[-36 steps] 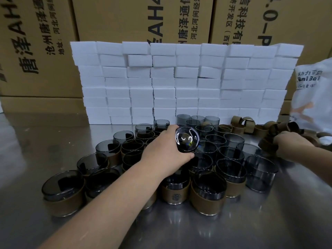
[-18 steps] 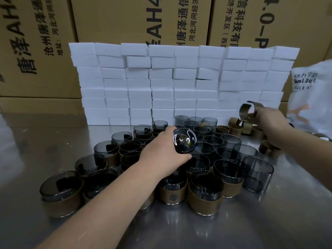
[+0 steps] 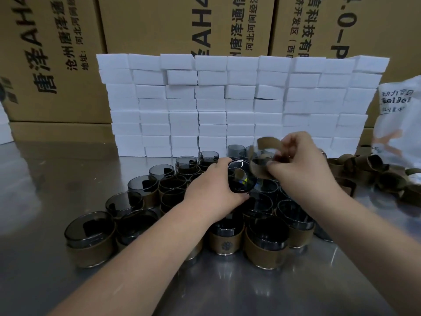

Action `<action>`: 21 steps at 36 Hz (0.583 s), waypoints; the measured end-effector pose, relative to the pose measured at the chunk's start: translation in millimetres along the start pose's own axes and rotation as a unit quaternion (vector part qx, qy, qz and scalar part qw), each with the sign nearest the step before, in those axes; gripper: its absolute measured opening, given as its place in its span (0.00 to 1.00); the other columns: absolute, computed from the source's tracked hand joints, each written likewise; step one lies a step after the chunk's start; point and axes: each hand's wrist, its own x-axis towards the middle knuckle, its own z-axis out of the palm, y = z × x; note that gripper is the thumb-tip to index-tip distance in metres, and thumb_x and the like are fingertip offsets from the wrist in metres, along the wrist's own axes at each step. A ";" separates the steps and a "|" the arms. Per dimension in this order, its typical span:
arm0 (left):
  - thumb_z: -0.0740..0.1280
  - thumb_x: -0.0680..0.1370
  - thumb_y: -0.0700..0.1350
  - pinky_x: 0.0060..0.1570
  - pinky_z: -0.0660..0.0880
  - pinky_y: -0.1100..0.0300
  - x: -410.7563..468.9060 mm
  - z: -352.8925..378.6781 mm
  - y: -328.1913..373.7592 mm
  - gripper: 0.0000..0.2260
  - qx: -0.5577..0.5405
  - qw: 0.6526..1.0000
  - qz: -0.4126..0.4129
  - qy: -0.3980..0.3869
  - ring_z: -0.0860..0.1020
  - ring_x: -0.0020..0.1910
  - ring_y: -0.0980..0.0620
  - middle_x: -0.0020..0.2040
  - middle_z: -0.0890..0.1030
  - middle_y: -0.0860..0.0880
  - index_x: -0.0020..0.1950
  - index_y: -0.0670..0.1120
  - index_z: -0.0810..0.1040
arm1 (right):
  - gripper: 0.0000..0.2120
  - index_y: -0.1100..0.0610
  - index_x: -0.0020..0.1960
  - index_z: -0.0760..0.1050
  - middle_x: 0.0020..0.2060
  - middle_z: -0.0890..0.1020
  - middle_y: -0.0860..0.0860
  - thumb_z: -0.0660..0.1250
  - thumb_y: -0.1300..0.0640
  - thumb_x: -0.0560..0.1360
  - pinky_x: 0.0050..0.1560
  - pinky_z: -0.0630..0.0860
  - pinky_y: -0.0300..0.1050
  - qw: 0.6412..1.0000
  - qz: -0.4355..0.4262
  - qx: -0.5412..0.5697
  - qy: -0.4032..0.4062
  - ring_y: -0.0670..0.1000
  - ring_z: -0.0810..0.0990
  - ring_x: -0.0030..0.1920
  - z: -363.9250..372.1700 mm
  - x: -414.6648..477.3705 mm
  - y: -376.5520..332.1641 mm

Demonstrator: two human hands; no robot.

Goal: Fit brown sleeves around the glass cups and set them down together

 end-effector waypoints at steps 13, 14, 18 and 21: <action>0.73 0.65 0.58 0.52 0.74 0.54 -1.5 -3.0 4.1 0.30 0.018 0.999 0.027 0.005 0.76 0.55 0.50 0.58 0.73 0.54 0.63 0.58 0.65 | 0.27 0.46 0.32 0.83 0.32 0.84 0.42 0.57 0.74 0.72 0.23 0.72 0.33 0.987 0.030 0.156 -0.040 0.41 0.79 0.27 -8.4 -9.0 -7.3; 0.73 0.65 0.58 0.51 0.74 0.55 -1.9 -3.6 5.1 0.30 0.019 0.999 0.032 0.008 0.76 0.55 0.50 0.59 0.72 0.54 0.63 0.58 0.65 | 0.29 0.46 0.32 0.83 0.35 0.84 0.41 0.55 0.74 0.73 0.24 0.73 0.33 0.983 0.038 0.171 -0.051 0.40 0.80 0.30 -7.2 -8.7 -7.8; 0.71 0.66 0.60 0.46 0.70 0.58 -2.8 -10.7 11.6 0.30 -0.003 0.997 0.058 0.042 0.75 0.55 0.51 0.62 0.70 0.55 0.65 0.58 0.64 | 0.29 0.49 0.38 0.82 0.52 0.80 0.43 0.51 0.77 0.74 0.30 0.75 0.29 0.972 0.046 0.215 -0.087 0.31 0.79 0.41 -1.9 -10.1 -7.6; 0.70 0.68 0.58 0.45 0.66 0.60 -3.0 -17.1 17.5 0.33 0.000 0.995 0.077 0.064 0.75 0.57 0.50 0.67 0.67 0.56 0.69 0.59 0.59 | 0.31 0.49 0.36 0.83 0.56 0.79 0.43 0.51 0.77 0.73 0.35 0.76 0.30 0.971 0.045 0.220 -0.083 0.36 0.78 0.52 -0.3 -10.3 -5.2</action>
